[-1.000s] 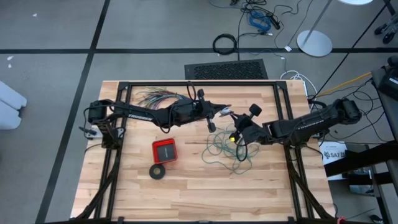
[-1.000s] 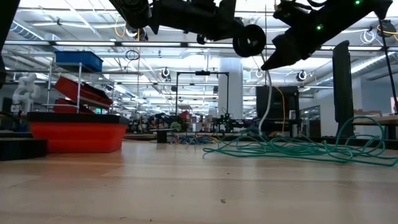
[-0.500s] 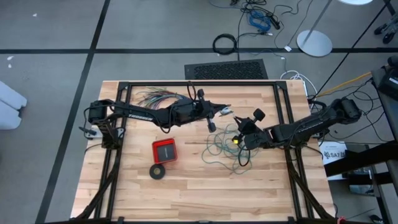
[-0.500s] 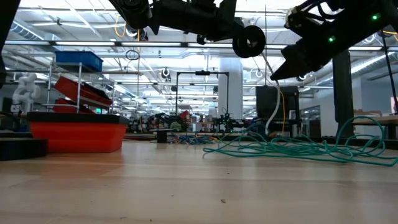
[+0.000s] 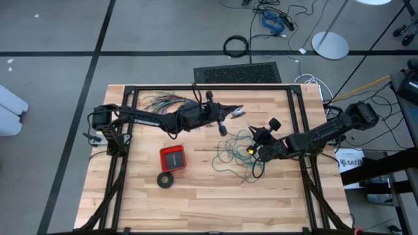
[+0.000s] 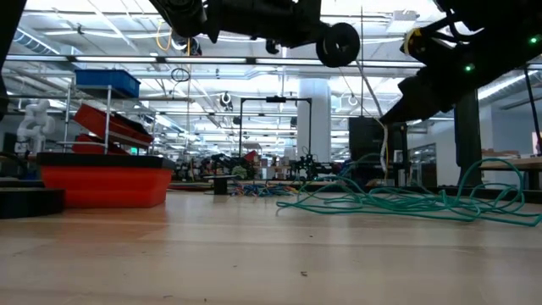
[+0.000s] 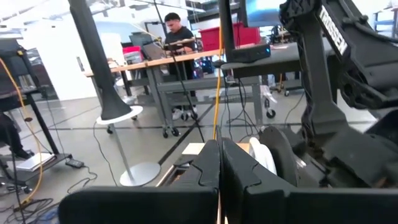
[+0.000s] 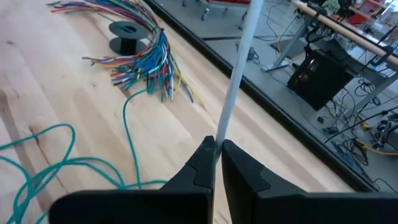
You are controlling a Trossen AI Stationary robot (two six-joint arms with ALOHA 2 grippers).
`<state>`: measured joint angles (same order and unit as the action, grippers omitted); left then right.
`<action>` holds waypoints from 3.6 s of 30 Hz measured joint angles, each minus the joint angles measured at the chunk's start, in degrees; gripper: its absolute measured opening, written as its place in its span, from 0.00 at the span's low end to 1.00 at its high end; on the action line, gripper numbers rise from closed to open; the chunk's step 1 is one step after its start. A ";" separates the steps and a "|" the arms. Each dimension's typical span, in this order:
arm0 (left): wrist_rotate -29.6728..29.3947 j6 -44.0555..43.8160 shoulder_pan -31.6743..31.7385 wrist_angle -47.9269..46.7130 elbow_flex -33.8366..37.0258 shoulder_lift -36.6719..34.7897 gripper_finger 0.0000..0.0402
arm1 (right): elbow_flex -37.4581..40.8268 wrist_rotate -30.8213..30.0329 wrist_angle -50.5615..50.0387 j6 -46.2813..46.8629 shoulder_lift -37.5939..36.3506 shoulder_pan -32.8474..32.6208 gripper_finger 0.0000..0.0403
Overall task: Coil cords
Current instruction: Coil the white wire onto the spool
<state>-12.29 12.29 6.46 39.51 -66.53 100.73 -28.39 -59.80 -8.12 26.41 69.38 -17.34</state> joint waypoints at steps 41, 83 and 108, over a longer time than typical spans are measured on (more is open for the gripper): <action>0.74 -1.07 -0.11 -1.45 0.12 0.13 0.00 | 0.05 -3.09 3.34 2.93 -0.42 4.34 0.26; 0.78 0.07 -0.11 -2.74 0.23 0.28 0.00 | -0.24 5.70 4.28 5.54 -4.24 -4.32 0.14; 1.36 0.10 -0.22 -2.98 0.21 0.24 0.00 | 15.48 -6.26 19.93 0.82 -8.00 -6.00 0.37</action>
<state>-10.93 12.39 6.24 36.53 -66.32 100.97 -12.90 -66.06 11.81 27.23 61.39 -23.34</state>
